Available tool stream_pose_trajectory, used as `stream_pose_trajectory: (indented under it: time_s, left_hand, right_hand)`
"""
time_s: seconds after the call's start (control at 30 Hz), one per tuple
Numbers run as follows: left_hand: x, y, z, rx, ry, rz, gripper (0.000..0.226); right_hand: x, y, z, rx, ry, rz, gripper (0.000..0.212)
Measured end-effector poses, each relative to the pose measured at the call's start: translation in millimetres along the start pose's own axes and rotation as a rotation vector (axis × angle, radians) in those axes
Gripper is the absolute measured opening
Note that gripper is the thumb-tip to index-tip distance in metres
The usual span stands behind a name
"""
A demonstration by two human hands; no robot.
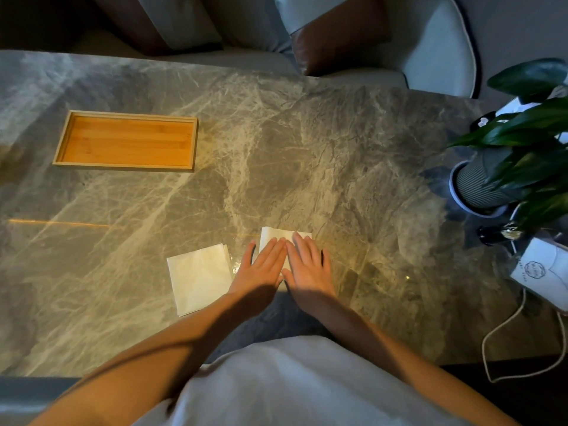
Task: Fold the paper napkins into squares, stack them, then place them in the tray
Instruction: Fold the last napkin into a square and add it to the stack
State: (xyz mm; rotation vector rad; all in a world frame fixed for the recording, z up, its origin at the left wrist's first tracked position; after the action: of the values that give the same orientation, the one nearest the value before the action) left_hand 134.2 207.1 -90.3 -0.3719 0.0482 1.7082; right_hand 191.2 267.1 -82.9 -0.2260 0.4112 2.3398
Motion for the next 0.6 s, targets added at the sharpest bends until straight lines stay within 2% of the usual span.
stream_pose_trajectory:
  time_s: [0.13, 0.47, 0.53, 0.6]
  left_hand:
    - [-1, 13, -6, 0.039, 0.051, 0.064, 0.059]
    - [-9, 32, -4, 0.024, 0.113, 0.175, 0.061]
    - [-9, 30, 1, -0.043, 0.107, 0.208, 0.066]
    - [-10, 33, 12, -0.189, 0.031, 0.265, 0.071]
  right_hand:
    - [1, -5, -24, -0.059, 0.098, -0.022, 0.066]
    - [-4, -40, -17, -0.038, 0.088, -0.021, 0.071]
    - [-2, -38, -10, 0.026, 0.065, -0.056, 0.072]
    - [-3, -34, -5, 0.056, 0.041, -0.058, 0.072]
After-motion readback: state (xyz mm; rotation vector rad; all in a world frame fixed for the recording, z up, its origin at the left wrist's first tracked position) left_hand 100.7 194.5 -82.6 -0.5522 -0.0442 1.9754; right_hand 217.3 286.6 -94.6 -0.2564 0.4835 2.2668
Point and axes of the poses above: each hand's wrist, its own x-axis towards the middle knuckle, its own z-axis out of the back of the hand, y = z × x, the point moved 10 cm from there along x, towards the middle knuckle, and after that the axes turned 1 degree about -z, right-handed, at the moved point
